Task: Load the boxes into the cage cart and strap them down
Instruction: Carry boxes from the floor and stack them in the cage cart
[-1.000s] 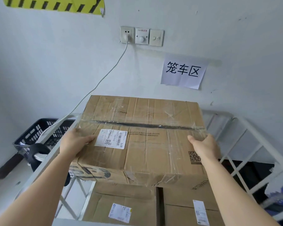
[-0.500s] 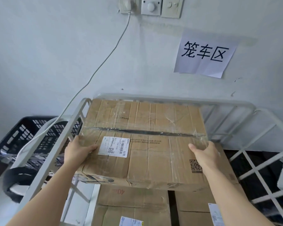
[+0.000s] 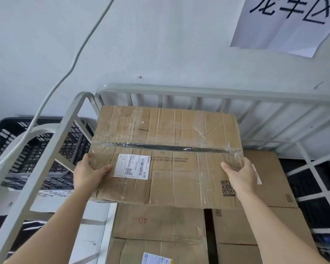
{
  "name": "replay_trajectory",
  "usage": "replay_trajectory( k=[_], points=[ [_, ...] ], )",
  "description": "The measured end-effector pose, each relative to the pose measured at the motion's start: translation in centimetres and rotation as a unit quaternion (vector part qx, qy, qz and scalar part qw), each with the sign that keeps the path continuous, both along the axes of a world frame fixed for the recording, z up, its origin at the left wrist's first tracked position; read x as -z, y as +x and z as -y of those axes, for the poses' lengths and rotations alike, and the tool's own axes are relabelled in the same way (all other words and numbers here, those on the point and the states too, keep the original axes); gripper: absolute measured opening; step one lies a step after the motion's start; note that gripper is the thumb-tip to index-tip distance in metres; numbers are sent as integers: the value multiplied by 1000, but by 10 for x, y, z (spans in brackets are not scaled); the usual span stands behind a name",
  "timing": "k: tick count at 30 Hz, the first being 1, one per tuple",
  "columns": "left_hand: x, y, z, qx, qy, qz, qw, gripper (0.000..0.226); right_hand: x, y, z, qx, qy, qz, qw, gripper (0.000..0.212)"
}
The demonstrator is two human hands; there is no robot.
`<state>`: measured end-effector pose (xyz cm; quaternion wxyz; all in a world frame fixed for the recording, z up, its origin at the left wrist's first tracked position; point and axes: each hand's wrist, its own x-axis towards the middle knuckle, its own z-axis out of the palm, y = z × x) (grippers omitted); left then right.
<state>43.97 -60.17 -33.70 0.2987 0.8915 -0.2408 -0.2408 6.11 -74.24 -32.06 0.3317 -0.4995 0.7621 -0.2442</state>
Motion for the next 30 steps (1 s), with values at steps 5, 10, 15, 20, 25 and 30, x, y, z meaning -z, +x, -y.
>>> replay_trajectory(
  k=[5,10,15,20,25,30],
  points=[
    [37,7,23,-3,5,-2,1000,81,39,9,28,-8,14,6,1000,71],
    [67,10,45,-9,7,-5,1000,81,75,14,50,-11,19,2,1000,75],
    [96,19,59,-7,22,-16,1000,83,105,20,64,-14,37,4,999,74],
    [123,27,59,-3,47,-15,999,75,132,24,66,-14,53,6,998,75],
    [145,37,53,8,70,-16,997,80,158,28,66,-17,72,18,997,78],
    [163,38,58,0,74,-15,997,75,180,31,67,-20,86,16,996,84]
  ],
)
